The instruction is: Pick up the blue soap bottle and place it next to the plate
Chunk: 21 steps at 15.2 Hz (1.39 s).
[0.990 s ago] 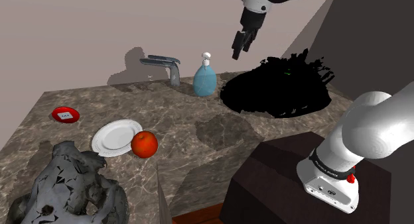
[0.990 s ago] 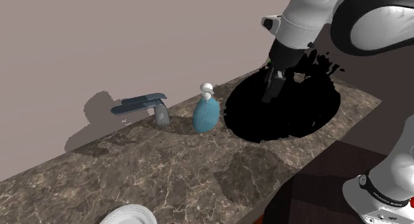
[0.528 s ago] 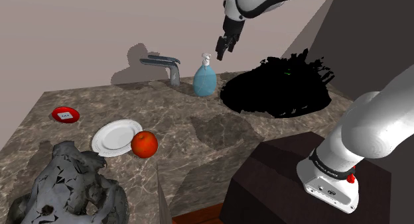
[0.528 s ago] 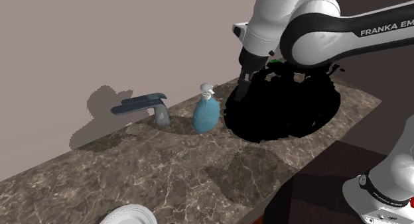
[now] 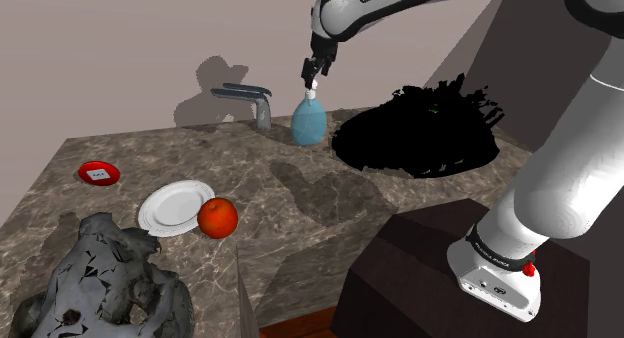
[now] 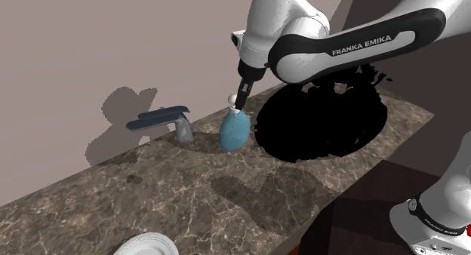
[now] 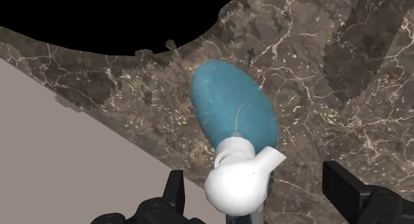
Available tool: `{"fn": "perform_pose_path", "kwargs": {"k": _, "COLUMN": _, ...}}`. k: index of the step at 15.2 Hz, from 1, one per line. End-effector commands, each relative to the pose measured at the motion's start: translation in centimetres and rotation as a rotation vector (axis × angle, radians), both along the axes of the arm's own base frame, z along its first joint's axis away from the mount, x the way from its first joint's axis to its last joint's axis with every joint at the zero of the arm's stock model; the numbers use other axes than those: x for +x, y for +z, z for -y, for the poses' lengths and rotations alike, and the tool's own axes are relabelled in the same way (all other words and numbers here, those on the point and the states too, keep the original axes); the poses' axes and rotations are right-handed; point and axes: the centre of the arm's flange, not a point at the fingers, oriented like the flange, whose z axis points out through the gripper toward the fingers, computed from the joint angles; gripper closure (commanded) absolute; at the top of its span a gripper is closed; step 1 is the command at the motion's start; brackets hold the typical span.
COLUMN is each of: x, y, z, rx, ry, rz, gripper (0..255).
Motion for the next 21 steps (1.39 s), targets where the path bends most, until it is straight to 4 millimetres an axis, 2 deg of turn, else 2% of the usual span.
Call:
{"fn": "perform_pose_path", "kwargs": {"k": 1, "x": 1.5, "y": -0.5, "z": 0.1, "rx": -0.011, "ry": 0.001, "rz": 0.009, "gripper": 0}}
{"fn": "perform_pose_path", "kwargs": {"k": 8, "x": 2.4, "y": -4.4, "z": 0.5, "rx": -0.011, "ry": 0.001, "rz": 0.009, "gripper": 0}}
{"fn": "perform_pose_path", "kwargs": {"k": 16, "x": 2.4, "y": -4.4, "z": 0.5, "rx": -0.011, "ry": 0.001, "rz": 0.009, "gripper": 0}}
{"fn": "perform_pose_path", "kwargs": {"k": 17, "x": 2.4, "y": -4.4, "z": 0.5, "rx": -0.011, "ry": 0.001, "rz": 0.009, "gripper": 255}}
{"fn": "perform_pose_path", "kwargs": {"k": 21, "x": 2.4, "y": -4.4, "z": 0.5, "rx": -0.011, "ry": 0.001, "rz": 0.009, "gripper": 255}}
